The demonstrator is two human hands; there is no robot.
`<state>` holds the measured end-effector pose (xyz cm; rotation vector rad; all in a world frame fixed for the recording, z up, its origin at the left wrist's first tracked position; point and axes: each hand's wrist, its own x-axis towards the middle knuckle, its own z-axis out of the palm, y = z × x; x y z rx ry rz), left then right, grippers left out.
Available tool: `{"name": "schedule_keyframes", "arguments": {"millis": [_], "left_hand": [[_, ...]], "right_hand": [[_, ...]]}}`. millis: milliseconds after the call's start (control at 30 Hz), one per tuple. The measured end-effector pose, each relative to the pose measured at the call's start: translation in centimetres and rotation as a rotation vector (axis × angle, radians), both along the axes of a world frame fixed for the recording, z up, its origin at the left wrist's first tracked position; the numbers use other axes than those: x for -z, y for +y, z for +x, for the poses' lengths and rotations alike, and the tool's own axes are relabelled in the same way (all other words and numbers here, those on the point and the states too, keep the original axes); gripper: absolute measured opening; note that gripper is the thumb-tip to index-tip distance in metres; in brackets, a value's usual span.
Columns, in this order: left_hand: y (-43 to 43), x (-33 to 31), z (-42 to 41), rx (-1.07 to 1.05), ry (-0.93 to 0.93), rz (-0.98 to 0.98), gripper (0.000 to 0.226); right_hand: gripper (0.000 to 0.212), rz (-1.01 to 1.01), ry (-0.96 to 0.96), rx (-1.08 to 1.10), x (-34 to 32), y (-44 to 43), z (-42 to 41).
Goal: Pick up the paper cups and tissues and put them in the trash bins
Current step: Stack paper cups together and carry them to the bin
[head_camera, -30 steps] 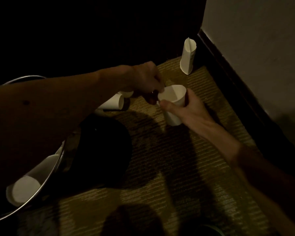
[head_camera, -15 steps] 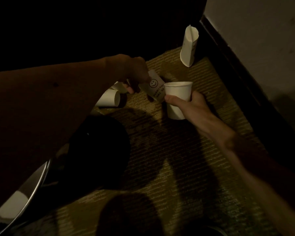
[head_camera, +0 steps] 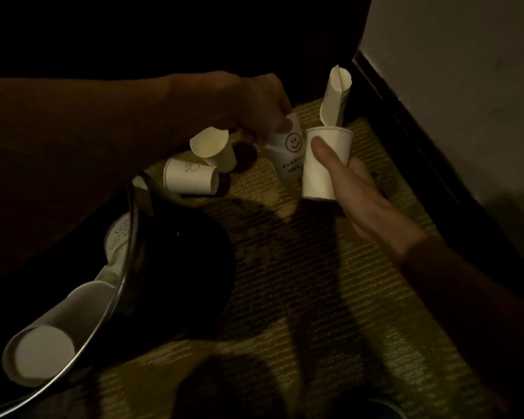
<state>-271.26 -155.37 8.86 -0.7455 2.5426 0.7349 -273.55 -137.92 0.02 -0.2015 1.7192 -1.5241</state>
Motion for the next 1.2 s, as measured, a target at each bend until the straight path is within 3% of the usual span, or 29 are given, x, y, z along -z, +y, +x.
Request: {"name": "schedule_keyframes", "arguments": {"millis": [100, 167, 400, 500, 600, 733, 767, 933, 1200], "left_hand": [[0.4, -3.4, 1.0, 0.052, 0.174, -0.106, 0.035], [0.4, -5.9, 2.5, 0.062, 0.266, -0.096, 0.030], [-1.1, -14.6, 11.1, -0.034, 0.472, 0.038, 0.014], [-2.8, -17.1, 15.6, -0.039, 0.500, -0.003, 0.012], [-4.8, -18.2, 20.4, 0.002, 0.424, -0.059, 0.010], [-6.7, -17.4, 25.6, 0.030, 0.230, 0.019, 0.015], [-7.0, -16.7, 26.5, 0.041, 0.180, 0.014, 0.017], [-7.6, -12.0, 28.4, 0.038, -0.025, 0.036, 0.015], [-8.5, -9.0, 27.1, 0.082, -0.075, 0.083, 0.007]], "right_hand": [[0.071, -0.027, 0.106, -0.037, -3.0, -0.1, -0.1], [0.081, -0.094, 0.163, -0.083, -5.7, -0.1, 0.3], [0.057, -0.124, 0.344, -0.257, -15.0, -0.6, 4.0], [0.042, -0.196, 0.410, -0.421, -18.8, -1.6, 6.5], [0.049, -0.104, 0.529, -0.621, -21.4, -3.5, 9.0], [0.090, 0.278, 0.748, -0.846, -22.9, -7.3, 12.7], [0.091, 0.355, 0.789, -0.907, -23.0, -8.2, 13.7], [0.067, 0.566, 0.912, -1.126, -21.6, -11.4, 17.3], [0.052, 0.659, 0.968, -1.212, -18.7, -12.1, 17.8]]}}
